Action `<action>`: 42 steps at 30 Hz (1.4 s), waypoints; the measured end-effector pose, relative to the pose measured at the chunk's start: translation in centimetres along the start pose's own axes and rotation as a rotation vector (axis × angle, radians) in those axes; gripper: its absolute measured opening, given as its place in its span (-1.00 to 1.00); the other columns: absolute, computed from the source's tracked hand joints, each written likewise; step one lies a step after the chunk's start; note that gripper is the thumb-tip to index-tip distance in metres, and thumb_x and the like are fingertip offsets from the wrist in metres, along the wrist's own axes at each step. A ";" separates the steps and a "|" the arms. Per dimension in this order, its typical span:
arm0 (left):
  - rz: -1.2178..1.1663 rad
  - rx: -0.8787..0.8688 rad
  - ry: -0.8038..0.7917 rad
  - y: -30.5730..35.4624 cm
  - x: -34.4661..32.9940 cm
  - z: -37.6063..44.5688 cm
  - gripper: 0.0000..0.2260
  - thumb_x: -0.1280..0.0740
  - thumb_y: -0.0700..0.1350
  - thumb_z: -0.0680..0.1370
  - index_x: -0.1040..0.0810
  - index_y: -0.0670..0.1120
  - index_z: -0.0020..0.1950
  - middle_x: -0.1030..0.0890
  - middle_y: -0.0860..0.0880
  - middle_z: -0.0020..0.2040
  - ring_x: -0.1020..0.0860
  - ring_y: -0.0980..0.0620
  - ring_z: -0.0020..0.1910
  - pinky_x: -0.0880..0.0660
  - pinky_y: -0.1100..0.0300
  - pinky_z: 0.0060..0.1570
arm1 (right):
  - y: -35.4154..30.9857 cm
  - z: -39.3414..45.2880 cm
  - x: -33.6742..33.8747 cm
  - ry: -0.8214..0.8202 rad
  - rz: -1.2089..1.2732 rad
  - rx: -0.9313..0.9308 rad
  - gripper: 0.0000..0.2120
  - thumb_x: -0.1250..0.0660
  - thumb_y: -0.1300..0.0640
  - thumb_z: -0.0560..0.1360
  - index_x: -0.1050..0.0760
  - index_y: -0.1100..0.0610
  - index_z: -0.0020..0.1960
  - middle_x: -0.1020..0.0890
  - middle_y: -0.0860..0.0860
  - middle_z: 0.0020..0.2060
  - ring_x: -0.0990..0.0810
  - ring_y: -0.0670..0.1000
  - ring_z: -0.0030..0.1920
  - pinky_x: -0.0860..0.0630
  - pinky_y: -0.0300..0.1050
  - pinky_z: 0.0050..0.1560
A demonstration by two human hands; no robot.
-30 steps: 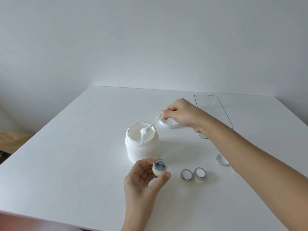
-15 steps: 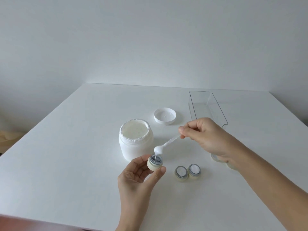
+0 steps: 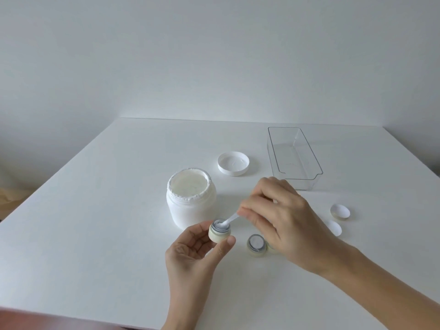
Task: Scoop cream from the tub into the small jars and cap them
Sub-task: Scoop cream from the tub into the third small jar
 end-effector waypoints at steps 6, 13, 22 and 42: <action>-0.045 0.033 -0.028 0.2 -0.1 0.0 -0.69 -0.64 -0.21 0.26 -0.71 -0.10 -0.05 -0.75 -0.12 -0.10 -0.72 -0.01 -0.11 -0.58 0.33 -0.15 | -0.4 -1.8 0.2 0.018 -0.134 0.268 -0.81 -0.35 0.42 0.41 -0.63 0.17 -0.14 -0.52 0.04 -0.30 -0.33 0.03 -0.29 -0.34 -0.11 -0.27; -0.071 0.037 -0.047 0.3 -0.2 0.0 -0.71 -0.63 -0.23 0.26 -0.72 -0.08 -0.06 -0.76 -0.09 -0.10 -0.72 0.04 -0.11 -0.57 0.36 -0.17 | 0.3 -2.8 1.5 0.096 -0.093 0.312 -0.79 -0.14 0.37 0.55 -0.50 0.15 -0.02 -0.47 0.00 -0.18 -0.33 0.04 -0.27 -0.26 -0.12 -0.21; -0.083 0.035 -0.022 0.2 0.2 0.1 -0.68 -0.61 -0.12 0.22 -0.71 -0.07 -0.05 -0.76 -0.08 -0.11 -0.72 0.07 -0.14 -0.57 0.36 -0.17 | 2.1 -2.3 2.5 0.294 0.004 0.036 -0.89 -0.32 0.24 0.52 -0.61 0.16 -0.14 -0.56 0.01 -0.27 -0.45 0.02 -0.27 -0.39 -0.12 -0.22; -0.019 0.024 -0.016 0.2 -0.2 -0.2 -0.69 -0.60 -0.18 0.25 -0.66 -0.04 -0.05 -0.76 -0.10 -0.13 -0.72 -0.01 -0.15 -0.60 0.26 -0.13 | 1.0 11.0 -7.4 -0.260 0.015 -0.207 -0.77 -0.22 0.07 0.59 -0.60 0.15 -0.06 -0.44 0.05 -0.12 -0.40 0.11 0.02 -0.25 -0.05 0.08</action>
Point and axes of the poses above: each hand's wrist, its own z-axis towards the middle knuckle, its own x-axis out of the back of the hand, y = z × x, the point moved 5 cm from there along z, towards the middle knuckle
